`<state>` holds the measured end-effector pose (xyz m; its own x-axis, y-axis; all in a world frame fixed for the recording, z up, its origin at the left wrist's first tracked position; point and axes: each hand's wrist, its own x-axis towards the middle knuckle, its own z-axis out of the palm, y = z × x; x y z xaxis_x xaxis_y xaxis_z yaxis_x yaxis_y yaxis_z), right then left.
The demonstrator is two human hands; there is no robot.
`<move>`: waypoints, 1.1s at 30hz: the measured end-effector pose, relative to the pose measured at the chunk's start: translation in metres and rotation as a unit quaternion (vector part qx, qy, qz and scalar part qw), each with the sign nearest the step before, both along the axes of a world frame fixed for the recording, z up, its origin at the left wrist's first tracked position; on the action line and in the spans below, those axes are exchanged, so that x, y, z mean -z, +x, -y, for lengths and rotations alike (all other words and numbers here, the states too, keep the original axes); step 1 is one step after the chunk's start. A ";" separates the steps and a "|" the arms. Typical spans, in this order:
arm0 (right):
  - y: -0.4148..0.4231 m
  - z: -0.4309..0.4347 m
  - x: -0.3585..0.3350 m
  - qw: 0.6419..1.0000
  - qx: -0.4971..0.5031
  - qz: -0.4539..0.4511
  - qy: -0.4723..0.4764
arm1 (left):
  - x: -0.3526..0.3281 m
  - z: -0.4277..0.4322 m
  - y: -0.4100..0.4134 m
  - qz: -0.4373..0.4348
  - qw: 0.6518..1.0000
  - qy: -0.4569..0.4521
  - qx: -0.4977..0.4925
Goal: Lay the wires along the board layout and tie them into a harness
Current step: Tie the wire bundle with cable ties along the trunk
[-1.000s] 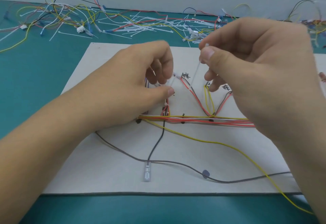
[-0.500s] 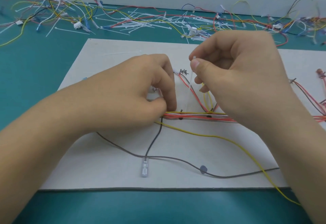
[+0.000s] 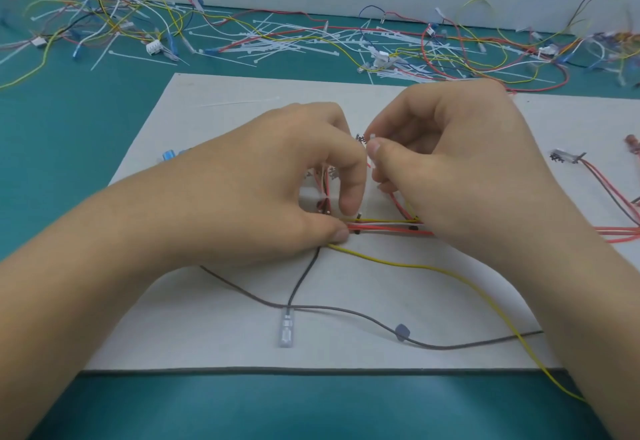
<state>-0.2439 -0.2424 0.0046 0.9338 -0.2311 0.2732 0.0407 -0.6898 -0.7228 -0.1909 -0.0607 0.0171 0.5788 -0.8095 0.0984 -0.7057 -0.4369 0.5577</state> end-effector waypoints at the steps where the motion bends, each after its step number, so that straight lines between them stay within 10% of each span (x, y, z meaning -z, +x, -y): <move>1: 0.000 0.000 0.000 1.000 0.002 -0.002 -0.001 | 0.000 0.000 -0.001 0.004 1.000 -0.001 0.005; 33: -0.005 0.003 -0.005 0.997 -0.009 -0.064 -0.048 | 0.000 0.005 -0.010 0.084 0.996 0.008 0.019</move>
<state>-0.2487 -0.2452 0.0097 0.9663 -0.1919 0.1717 -0.0342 -0.7565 -0.6531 -0.2007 -0.0658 0.0169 0.5241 -0.8328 0.1782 -0.8047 -0.4157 0.4238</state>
